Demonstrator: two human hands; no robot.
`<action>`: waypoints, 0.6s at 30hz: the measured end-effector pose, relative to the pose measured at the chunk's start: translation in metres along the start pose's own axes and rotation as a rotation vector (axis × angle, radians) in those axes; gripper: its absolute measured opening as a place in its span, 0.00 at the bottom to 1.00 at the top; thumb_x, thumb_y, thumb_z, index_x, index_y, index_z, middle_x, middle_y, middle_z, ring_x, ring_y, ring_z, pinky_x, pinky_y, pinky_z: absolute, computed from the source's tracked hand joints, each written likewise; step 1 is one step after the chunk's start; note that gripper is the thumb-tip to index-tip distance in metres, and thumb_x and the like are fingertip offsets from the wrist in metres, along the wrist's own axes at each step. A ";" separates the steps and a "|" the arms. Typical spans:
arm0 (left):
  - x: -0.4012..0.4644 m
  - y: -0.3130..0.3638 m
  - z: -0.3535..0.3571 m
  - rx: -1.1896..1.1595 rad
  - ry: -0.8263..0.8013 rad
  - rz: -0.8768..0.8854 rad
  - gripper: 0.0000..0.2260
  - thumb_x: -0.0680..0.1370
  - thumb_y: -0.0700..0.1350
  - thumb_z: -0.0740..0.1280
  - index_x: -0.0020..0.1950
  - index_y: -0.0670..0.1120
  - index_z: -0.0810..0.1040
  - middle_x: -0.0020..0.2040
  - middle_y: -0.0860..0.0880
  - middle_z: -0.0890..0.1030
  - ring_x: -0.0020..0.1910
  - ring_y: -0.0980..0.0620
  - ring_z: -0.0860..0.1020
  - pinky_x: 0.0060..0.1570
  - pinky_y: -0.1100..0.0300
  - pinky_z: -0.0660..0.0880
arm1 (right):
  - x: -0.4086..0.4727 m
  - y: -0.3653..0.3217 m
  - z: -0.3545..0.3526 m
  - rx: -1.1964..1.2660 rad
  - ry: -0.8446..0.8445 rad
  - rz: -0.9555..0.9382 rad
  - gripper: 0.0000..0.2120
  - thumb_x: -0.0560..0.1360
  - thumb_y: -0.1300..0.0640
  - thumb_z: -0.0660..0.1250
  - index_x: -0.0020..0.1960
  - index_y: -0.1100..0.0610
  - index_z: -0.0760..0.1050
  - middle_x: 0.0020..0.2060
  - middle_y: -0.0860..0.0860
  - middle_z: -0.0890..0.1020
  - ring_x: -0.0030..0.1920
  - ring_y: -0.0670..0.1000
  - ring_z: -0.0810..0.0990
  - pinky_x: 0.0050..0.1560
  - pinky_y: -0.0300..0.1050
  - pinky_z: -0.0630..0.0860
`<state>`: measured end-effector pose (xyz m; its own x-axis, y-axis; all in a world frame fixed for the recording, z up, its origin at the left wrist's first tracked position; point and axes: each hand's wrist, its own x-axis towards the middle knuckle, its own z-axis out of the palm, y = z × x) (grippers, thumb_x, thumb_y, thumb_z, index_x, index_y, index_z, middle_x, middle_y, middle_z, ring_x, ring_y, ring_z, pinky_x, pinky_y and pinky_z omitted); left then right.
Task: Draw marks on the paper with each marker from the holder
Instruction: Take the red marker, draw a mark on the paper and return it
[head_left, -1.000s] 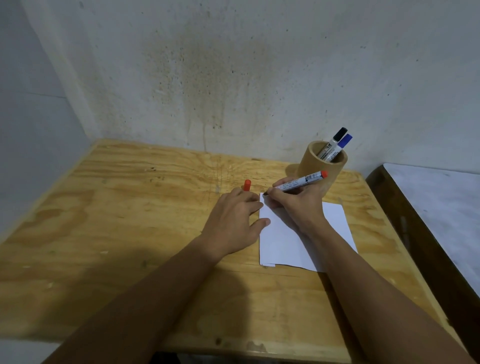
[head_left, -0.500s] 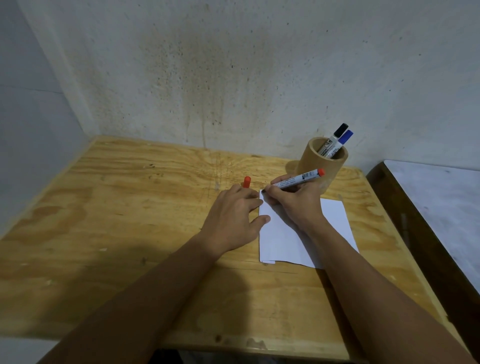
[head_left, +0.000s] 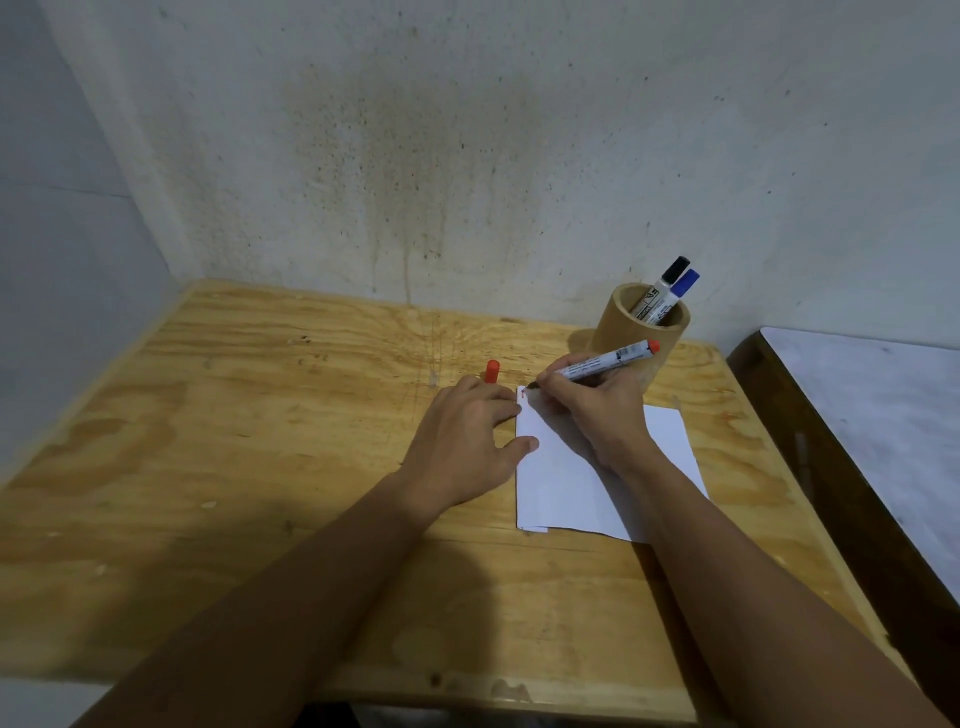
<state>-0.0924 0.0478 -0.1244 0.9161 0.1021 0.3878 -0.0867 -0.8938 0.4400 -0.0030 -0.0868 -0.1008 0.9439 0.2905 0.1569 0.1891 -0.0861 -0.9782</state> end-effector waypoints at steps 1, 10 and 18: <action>0.001 0.000 -0.002 -0.052 0.011 -0.037 0.21 0.70 0.54 0.72 0.58 0.46 0.79 0.58 0.50 0.80 0.57 0.52 0.74 0.56 0.54 0.72 | 0.000 -0.002 -0.002 0.042 0.023 0.026 0.04 0.71 0.70 0.72 0.44 0.69 0.77 0.38 0.62 0.80 0.36 0.52 0.82 0.37 0.43 0.80; 0.041 -0.004 -0.012 -0.229 0.060 -0.271 0.15 0.74 0.39 0.69 0.61 0.45 0.76 0.55 0.47 0.74 0.51 0.49 0.75 0.49 0.60 0.71 | 0.000 -0.024 -0.020 0.360 0.057 0.126 0.04 0.72 0.71 0.69 0.46 0.65 0.78 0.40 0.62 0.83 0.39 0.57 0.84 0.41 0.50 0.84; 0.053 0.011 -0.033 -1.222 0.105 -0.674 0.06 0.73 0.32 0.68 0.46 0.41 0.81 0.43 0.41 0.82 0.35 0.51 0.82 0.40 0.59 0.82 | -0.015 -0.035 -0.025 0.247 0.080 0.074 0.04 0.72 0.67 0.72 0.46 0.64 0.79 0.43 0.66 0.84 0.38 0.58 0.85 0.42 0.54 0.81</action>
<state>-0.0582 0.0578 -0.0721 0.8890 0.4345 -0.1444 0.0216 0.2753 0.9611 -0.0167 -0.1116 -0.0655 0.9730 0.2149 0.0846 0.0564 0.1340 -0.9894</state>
